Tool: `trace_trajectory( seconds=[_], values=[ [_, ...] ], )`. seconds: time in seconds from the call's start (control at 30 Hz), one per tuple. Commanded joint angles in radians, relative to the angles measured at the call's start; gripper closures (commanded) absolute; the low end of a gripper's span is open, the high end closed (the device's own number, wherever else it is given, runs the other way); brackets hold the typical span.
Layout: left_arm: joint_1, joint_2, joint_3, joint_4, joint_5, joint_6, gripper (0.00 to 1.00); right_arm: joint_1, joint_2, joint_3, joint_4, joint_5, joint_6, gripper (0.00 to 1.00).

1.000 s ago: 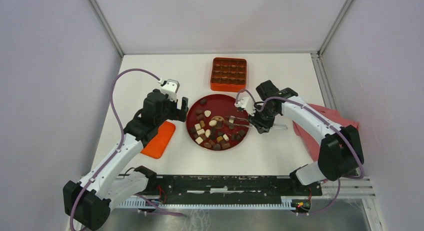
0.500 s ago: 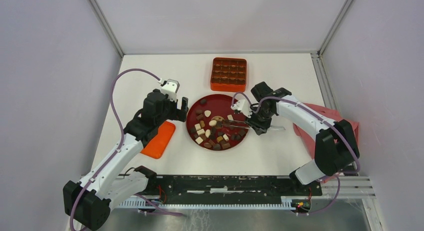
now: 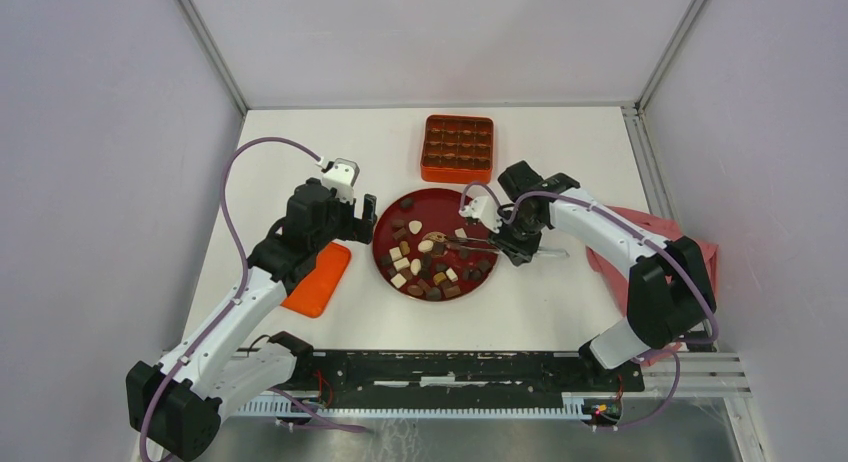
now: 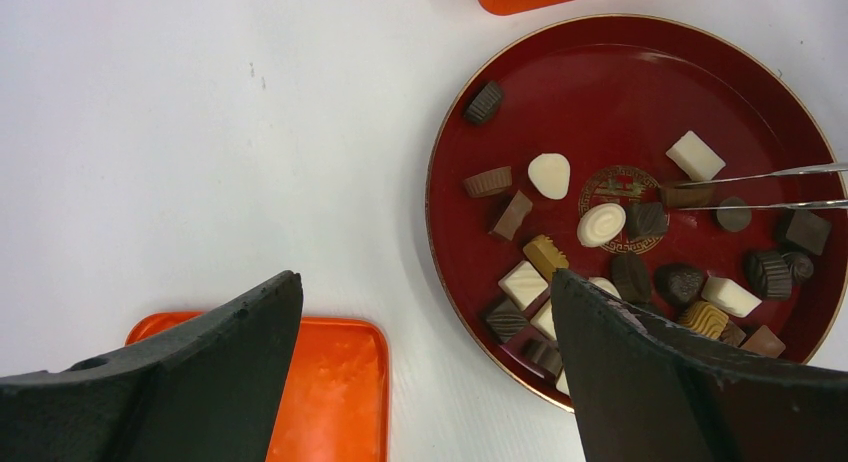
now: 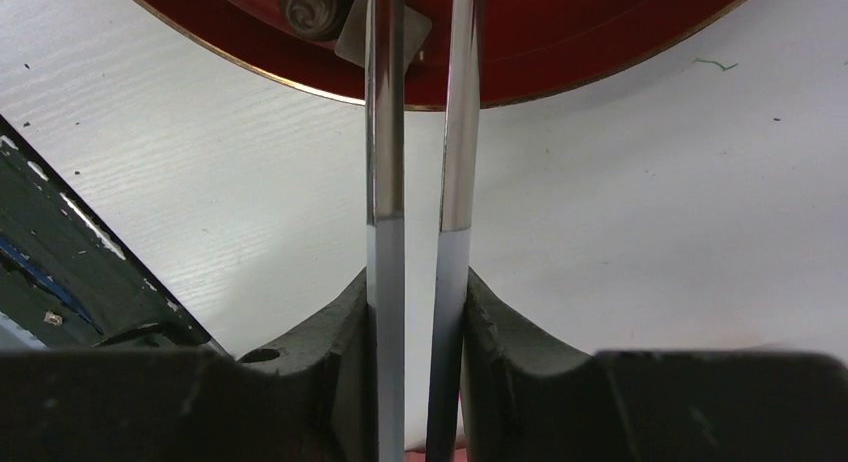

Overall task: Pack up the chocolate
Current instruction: Pick up the fake chocolate from the plate, then place the fake chocolate in the packing box.

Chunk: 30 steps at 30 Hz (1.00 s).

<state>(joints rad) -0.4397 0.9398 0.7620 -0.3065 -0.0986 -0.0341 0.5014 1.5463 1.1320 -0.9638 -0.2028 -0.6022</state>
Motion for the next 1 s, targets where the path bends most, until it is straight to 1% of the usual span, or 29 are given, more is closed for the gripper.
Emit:
trace_trajectory(
  seconds=[0.0,0.1,0.3,0.57,0.67,0.8,0.9,0.97],
  values=[
    [0.005,-0.01,0.004,0.012,0.011,0.064,0.02,0.003,-0.018,0.068,0.026,0.015,0.024,0.92],
    [0.006,-0.01,0.003,0.012,0.011,0.064,0.02,0.002,-0.036,0.079,0.038,-0.003,0.037,1.0],
    [0.005,-0.011,0.003,0.012,0.009,0.065,0.03,-0.033,-0.058,0.08,0.057,-0.097,0.052,1.0],
    [0.007,-0.016,0.003,0.012,0.007,0.064,0.03,-0.162,-0.033,0.138,0.061,-0.298,0.059,1.0],
    [0.006,-0.017,0.003,0.012,0.003,0.064,0.03,-0.209,-0.015,0.184,0.075,-0.352,0.08,1.0],
    [0.009,-0.021,0.002,0.015,0.003,0.066,0.03,-0.27,0.013,0.26,0.167,-0.364,0.143,1.0],
    [0.012,-0.02,0.003,0.016,0.003,0.066,0.03,-0.292,0.084,0.357,0.207,-0.37,0.183,1.0],
    [0.012,-0.021,0.002,0.016,0.005,0.066,0.03,-0.292,0.154,0.457,0.208,-0.388,0.207,1.0]
  ],
)
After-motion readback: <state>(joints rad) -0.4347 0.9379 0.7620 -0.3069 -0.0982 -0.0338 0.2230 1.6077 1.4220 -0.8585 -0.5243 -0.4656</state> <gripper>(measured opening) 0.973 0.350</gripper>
